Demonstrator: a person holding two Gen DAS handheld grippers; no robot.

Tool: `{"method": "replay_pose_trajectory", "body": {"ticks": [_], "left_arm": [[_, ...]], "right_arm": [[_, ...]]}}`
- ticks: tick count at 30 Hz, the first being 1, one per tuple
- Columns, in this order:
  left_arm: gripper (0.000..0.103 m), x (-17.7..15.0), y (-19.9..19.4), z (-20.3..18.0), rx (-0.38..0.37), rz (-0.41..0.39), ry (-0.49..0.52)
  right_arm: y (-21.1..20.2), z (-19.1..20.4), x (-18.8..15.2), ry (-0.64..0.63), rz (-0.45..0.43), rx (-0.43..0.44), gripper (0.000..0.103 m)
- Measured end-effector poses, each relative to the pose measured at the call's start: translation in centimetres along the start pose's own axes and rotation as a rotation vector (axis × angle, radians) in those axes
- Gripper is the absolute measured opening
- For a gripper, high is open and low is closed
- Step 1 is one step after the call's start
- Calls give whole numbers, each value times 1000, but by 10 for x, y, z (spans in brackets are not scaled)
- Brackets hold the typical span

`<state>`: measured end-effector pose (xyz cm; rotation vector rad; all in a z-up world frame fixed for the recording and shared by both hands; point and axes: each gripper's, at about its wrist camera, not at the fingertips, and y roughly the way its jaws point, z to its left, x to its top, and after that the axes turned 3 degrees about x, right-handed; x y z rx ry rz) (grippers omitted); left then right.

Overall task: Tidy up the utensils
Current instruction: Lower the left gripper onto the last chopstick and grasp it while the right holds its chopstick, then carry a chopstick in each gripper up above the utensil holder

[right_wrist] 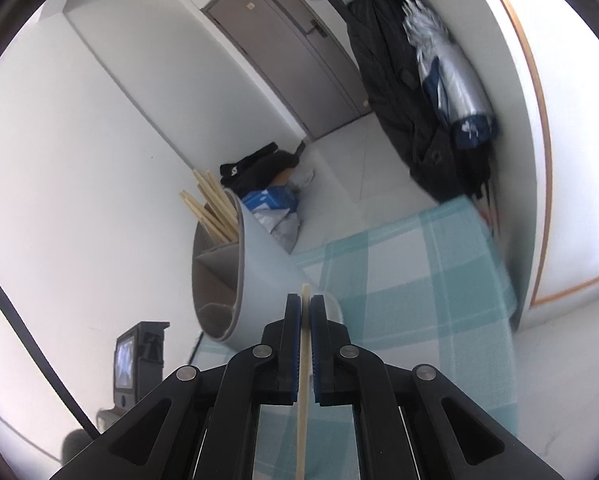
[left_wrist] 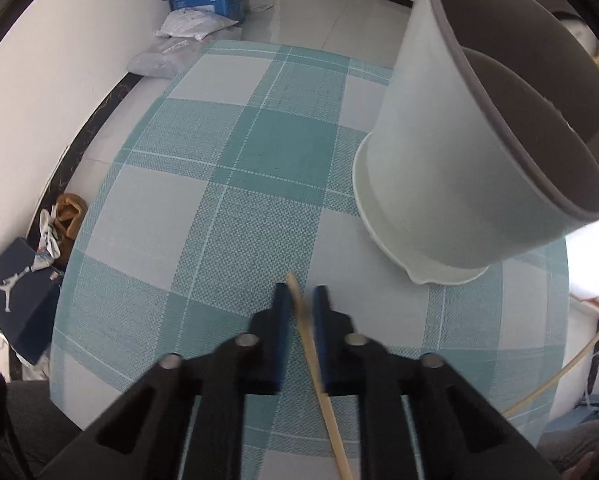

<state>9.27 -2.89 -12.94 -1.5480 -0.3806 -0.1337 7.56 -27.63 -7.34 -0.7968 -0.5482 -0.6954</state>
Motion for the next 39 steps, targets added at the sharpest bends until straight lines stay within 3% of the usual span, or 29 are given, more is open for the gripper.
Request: {"method": "replay_pose_trajectory", "body": {"ticks": [9,25,32,39], "left_arm": [[1,3,-2,12,-86,-39,-99],[1,-3,-92,17,-195,-377,-92],[1,-5,-113,27,-273,-462,-94],[1,-12,-125,35,-318,-488,-82]], "right_arm": [[-6,1,3,-15,-22,-19,4],[-21,23,-1,-88,-51,-1,4],[-26,33,-6,-120,-61,-13,4],[-35,50,-13,-188,-74,-26,4]]}}
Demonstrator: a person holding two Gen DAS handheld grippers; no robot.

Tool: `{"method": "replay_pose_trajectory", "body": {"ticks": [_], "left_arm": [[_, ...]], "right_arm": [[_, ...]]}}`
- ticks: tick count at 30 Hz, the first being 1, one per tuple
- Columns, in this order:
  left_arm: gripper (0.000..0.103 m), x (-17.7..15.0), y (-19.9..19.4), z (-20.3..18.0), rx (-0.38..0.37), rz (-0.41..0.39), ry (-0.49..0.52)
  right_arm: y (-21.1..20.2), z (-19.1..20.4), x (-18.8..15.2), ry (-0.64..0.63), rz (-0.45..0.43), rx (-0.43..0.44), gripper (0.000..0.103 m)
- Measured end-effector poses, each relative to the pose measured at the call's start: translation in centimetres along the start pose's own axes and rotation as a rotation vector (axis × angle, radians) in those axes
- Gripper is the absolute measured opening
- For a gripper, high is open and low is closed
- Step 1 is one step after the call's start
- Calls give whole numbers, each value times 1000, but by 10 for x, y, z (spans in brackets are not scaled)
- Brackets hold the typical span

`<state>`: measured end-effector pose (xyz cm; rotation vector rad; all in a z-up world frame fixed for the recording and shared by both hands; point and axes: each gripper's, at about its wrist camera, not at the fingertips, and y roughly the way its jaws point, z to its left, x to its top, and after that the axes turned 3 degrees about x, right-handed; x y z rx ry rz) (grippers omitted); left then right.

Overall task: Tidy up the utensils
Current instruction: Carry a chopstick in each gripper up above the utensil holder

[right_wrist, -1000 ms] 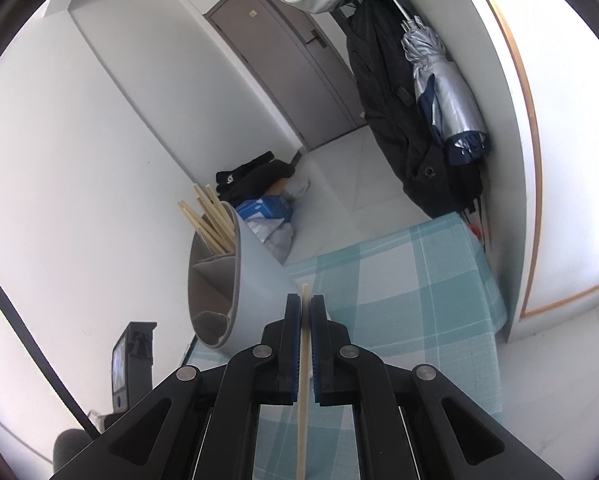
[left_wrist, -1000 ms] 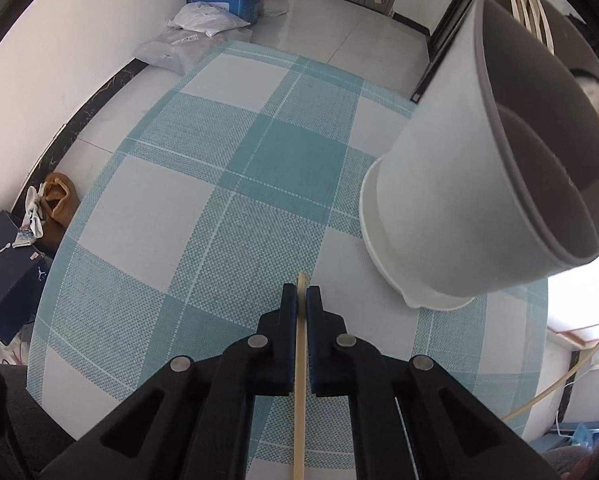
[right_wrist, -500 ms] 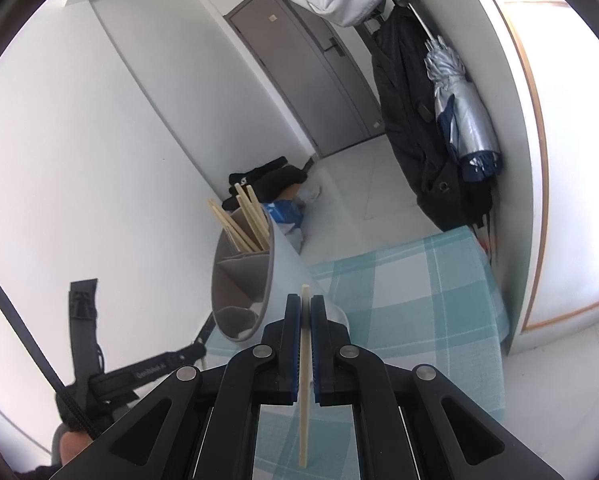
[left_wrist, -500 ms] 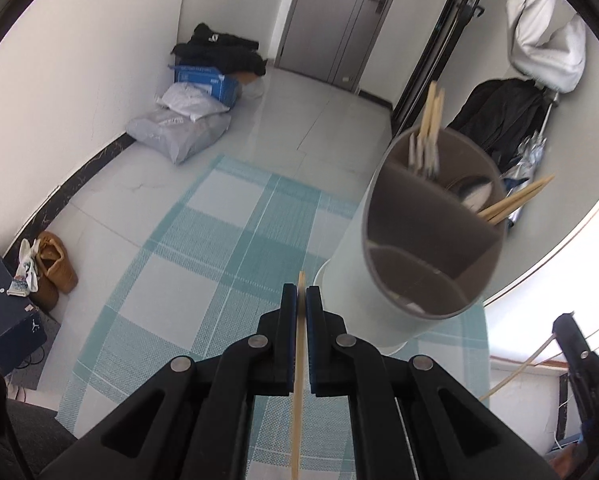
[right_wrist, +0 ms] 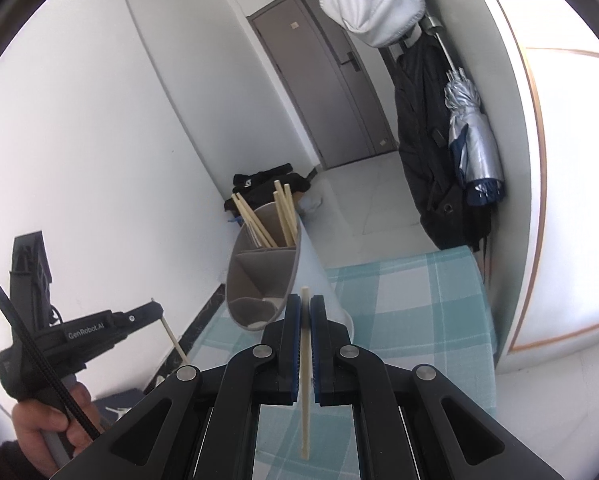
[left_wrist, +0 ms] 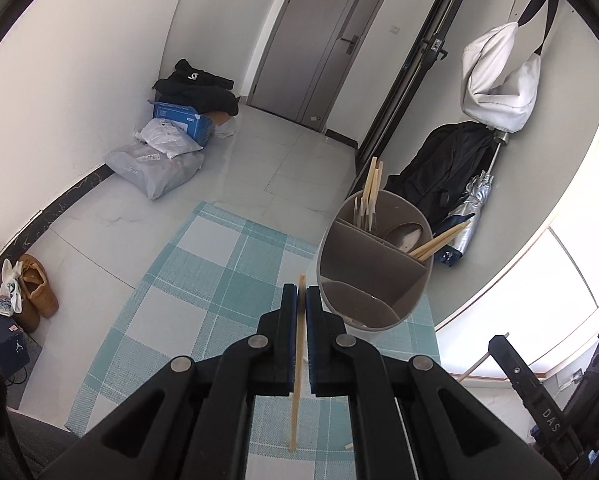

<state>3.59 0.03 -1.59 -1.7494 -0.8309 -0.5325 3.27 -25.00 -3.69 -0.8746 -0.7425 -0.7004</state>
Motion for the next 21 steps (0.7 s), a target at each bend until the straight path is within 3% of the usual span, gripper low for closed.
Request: {"method": "replay_pose_trajectory", "body": {"ticks": [8,21], "left_arm": [[1,0,-8,10,-28,34,-3],[1,10,-29,11,-75,-3,10]], "right_arm": [[-4,18,-1,-63,-6,-37,4],[-4,52,1,-178,-5,-35,4]]}}
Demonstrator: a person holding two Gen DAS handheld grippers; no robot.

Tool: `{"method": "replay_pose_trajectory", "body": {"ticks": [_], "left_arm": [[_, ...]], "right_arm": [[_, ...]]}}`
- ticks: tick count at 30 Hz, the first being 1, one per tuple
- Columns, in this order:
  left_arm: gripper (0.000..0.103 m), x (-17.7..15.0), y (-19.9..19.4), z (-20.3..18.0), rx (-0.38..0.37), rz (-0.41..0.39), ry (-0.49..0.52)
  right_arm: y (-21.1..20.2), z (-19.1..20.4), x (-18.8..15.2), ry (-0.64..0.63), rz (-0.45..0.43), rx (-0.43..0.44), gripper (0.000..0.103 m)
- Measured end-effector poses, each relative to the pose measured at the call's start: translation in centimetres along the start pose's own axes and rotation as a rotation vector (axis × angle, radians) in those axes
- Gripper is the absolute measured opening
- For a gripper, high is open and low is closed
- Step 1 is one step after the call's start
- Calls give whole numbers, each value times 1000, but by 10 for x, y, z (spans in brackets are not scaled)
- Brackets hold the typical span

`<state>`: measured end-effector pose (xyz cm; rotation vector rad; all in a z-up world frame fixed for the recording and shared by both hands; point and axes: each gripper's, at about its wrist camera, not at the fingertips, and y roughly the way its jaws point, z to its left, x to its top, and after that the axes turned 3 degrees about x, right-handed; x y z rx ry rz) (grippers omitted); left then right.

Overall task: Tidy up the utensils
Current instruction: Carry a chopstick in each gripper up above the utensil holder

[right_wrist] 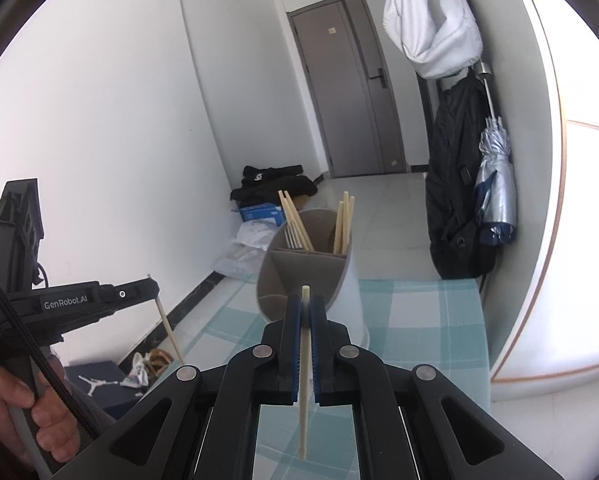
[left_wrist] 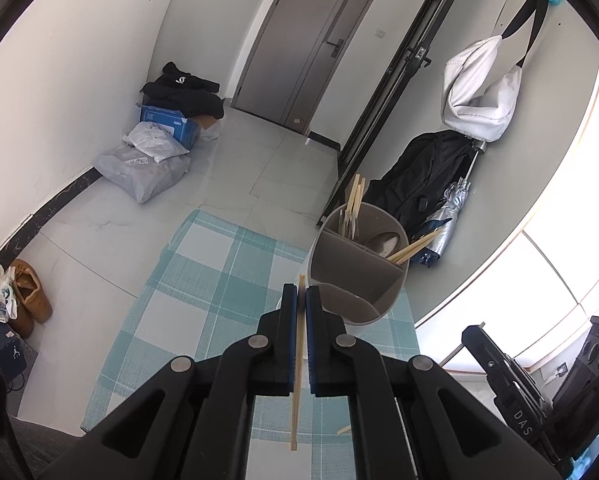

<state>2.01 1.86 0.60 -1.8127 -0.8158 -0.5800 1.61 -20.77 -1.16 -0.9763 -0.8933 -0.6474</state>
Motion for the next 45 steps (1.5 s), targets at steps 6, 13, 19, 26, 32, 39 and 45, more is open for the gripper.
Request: {"method": "replay_pose_trajectory", "body": {"ticks": [6,13,19,26,32,39,45], "left_arm": [[1,11,-7,-7,-31,-15,14],[1,29,-10,-12,-62,-33,-8],[1,47,-10,-20,-84,-50,-10],[1,77,-7,-30,-134,-57,-47],[1,112,-18,-42,-168,-124,-57],[1,143,-12,-58,-192,-190,-27],[1,153,13,-61,-185,-196,-12]], "right_arm": [[0,-1,9,12,-13,10,4],[-3,-2,24,15,-27,25,4],[-6,-6,44,23,-49,40,4],[-6,-6,82,2,-69,50,4],[-7,-1,121,-60,-115,58,4],[1,1,168,-104,-158,66,4],[18,1,187,-141,-170,51,4]]}}
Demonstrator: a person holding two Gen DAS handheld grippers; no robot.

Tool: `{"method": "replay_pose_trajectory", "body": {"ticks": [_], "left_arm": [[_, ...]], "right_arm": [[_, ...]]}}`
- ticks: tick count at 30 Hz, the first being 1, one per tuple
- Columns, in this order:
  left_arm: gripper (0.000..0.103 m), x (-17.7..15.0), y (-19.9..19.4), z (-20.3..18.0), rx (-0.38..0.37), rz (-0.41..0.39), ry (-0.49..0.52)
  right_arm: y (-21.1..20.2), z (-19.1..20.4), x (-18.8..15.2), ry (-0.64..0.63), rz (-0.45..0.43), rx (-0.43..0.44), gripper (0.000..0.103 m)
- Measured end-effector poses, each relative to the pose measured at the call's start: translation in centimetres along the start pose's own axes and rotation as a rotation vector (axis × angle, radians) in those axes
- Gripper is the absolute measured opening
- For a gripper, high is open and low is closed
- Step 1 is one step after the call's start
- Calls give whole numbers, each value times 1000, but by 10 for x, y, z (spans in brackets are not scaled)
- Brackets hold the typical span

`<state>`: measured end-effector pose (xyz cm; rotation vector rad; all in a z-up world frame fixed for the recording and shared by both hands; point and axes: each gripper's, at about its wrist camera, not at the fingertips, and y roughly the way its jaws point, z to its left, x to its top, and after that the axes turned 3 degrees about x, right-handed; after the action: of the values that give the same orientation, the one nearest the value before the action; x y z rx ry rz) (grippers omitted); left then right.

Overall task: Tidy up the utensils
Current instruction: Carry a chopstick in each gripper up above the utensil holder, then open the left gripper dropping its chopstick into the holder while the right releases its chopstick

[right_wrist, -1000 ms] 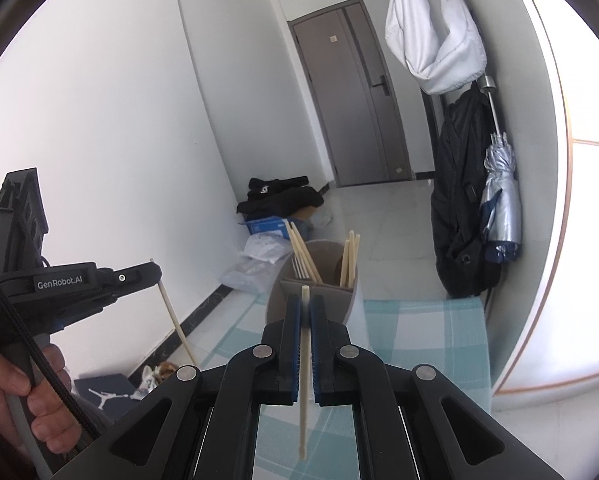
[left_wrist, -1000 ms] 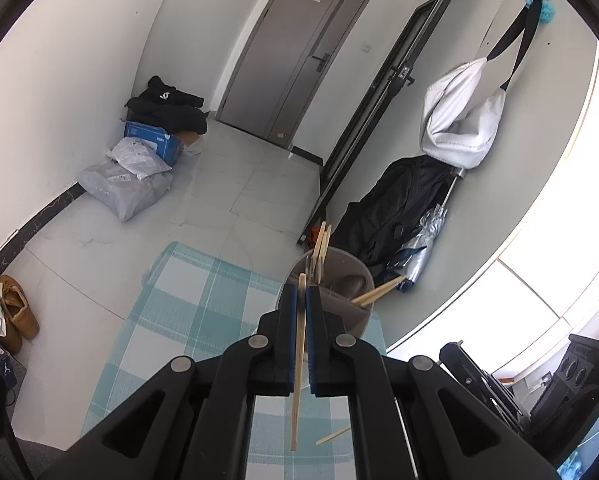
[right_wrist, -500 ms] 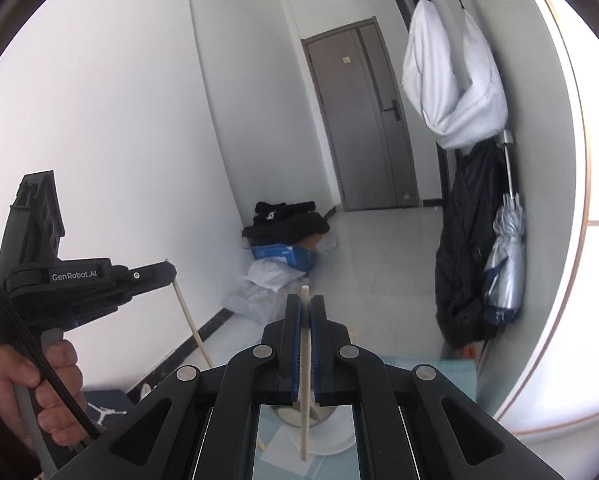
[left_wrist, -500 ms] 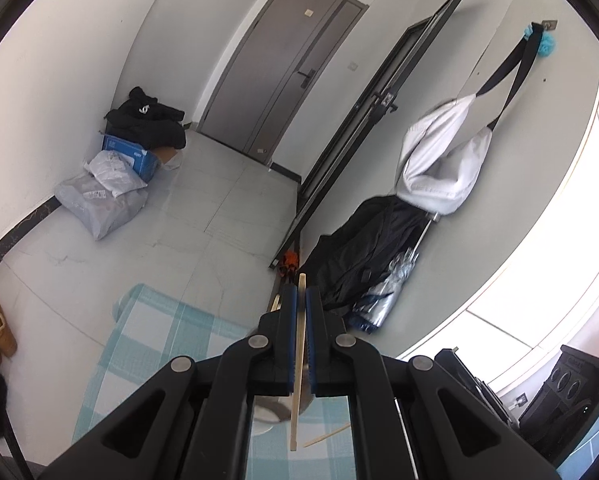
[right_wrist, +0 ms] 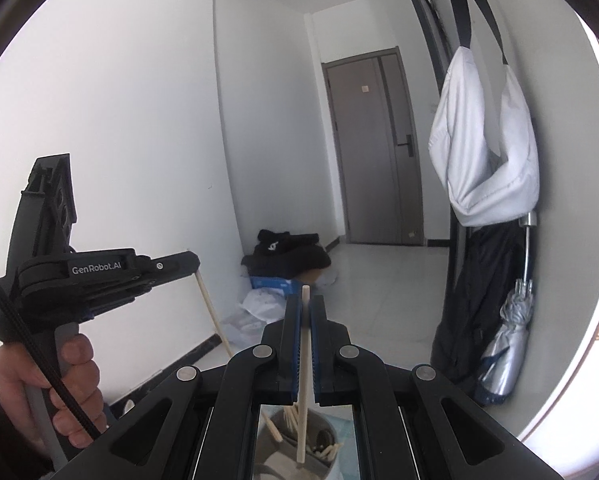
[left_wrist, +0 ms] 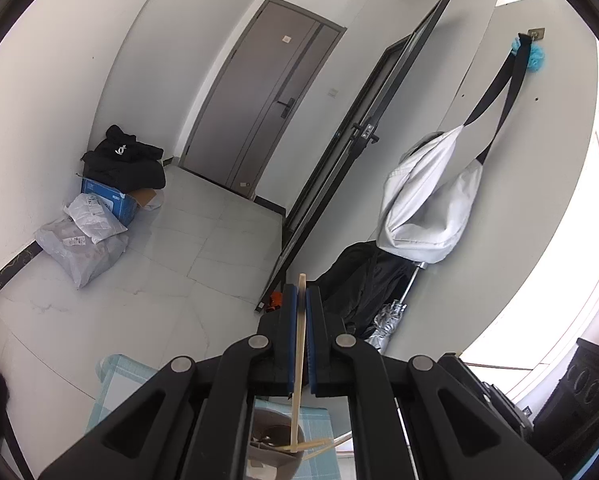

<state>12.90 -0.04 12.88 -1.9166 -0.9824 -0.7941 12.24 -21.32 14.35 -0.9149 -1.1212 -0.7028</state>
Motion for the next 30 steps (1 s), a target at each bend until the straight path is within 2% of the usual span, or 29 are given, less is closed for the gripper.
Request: {"method": "replay_pose_trajectory", "body": {"ticks": [6,13,16,25,30], "left_arm": [[1,-2,28,15,9,28,2],[1,-15,55,18,-2,78,50],[1,-18,64,11,26,96,102],[1,-31,65,-4,5,92,239],[1,-41,75,-2,2,126,272]], "right_arm": [[21,-10,-3,11,16,-17,4],[41,-16,-16,16,47,-26,4],[45,-17,-22,11,39,-35,4],[55,-11,-39,-2,76,-11,4],[57,-8,-51,-25,102,4,4]]}}
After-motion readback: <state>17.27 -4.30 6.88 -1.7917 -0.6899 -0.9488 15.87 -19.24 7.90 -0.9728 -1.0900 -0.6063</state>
